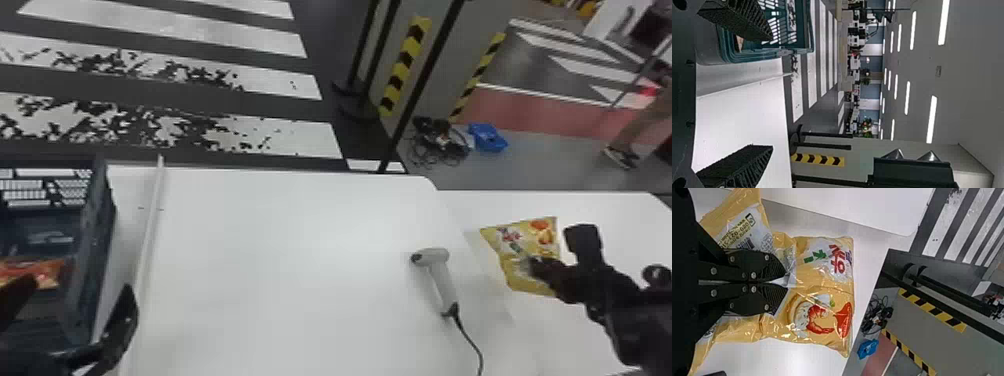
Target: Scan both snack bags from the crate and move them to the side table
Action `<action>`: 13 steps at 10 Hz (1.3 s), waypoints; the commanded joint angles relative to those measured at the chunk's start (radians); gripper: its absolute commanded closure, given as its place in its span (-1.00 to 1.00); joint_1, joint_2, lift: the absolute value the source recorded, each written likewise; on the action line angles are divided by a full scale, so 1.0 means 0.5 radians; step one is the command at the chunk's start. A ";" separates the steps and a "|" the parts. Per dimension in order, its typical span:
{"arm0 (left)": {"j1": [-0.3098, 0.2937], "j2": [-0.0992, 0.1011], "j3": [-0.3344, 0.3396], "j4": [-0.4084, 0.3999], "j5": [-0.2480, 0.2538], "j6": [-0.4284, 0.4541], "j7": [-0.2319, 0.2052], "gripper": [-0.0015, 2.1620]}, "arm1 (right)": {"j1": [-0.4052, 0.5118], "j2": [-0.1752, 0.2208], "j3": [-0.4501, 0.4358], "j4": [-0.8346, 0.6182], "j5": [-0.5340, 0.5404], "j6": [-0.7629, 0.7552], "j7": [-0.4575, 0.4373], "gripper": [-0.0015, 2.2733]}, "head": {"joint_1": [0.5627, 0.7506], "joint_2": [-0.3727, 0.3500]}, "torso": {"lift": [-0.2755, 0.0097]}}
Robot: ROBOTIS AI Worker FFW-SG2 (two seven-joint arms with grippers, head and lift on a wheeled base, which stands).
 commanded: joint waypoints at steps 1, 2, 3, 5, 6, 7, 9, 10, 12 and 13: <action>0.003 0.004 0.001 -0.008 0.002 0.000 0.003 -1.00 | 0.036 0.006 -0.051 -0.020 -0.057 0.055 0.004 -1.00 | 0.41 -0.94 | 0.26; 0.012 0.004 0.001 -0.026 0.002 0.000 0.003 -1.00 | 0.128 0.018 -0.158 -0.112 -0.207 0.049 0.001 -1.00 | 0.41 -0.94 | 0.26; 0.015 0.004 0.001 -0.036 0.002 0.000 0.003 -1.00 | 0.260 0.049 -0.293 -0.284 -0.349 0.055 -0.009 -0.96 | 0.41 -0.94 | 0.26; 0.027 -0.017 -0.011 -0.057 -0.016 0.006 -0.003 -1.00 | 0.619 0.203 -0.572 -0.910 -0.533 0.160 -0.018 -0.96 | 0.41 -0.94 | 0.26; 0.033 -0.017 -0.017 -0.079 -0.028 0.012 -0.003 -1.00 | 0.821 0.304 -0.701 -1.272 -0.649 0.184 -0.015 -0.96 | 0.41 -0.94 | 0.26; 0.043 -0.023 -0.014 -0.100 -0.035 0.018 0.000 -1.00 | 1.014 0.448 -0.784 -1.643 -0.747 0.184 -0.015 -0.95 | 0.41 -0.94 | 0.26; 0.052 -0.023 -0.020 -0.143 -0.047 0.043 0.000 -1.00 | 1.168 0.712 -0.775 -2.066 -0.803 0.190 -0.005 -0.93 | 0.41 -0.94 | 0.26; 0.058 -0.023 -0.030 -0.168 -0.062 0.055 0.000 -1.00 | 1.174 0.813 -0.732 -2.134 -0.827 0.184 0.001 -0.93 | 0.41 -0.94 | 0.26; 0.092 -0.020 -0.036 -0.214 -0.093 0.067 0.003 -1.00 | 1.205 0.991 -0.652 -2.238 -0.898 0.172 0.044 -0.94 | 0.41 -0.94 | 0.26; 0.110 -0.011 -0.027 -0.241 -0.099 0.067 0.006 -1.00 | 1.245 1.077 -0.578 -2.306 -0.895 0.141 0.053 -0.93 | 0.41 -0.94 | 0.26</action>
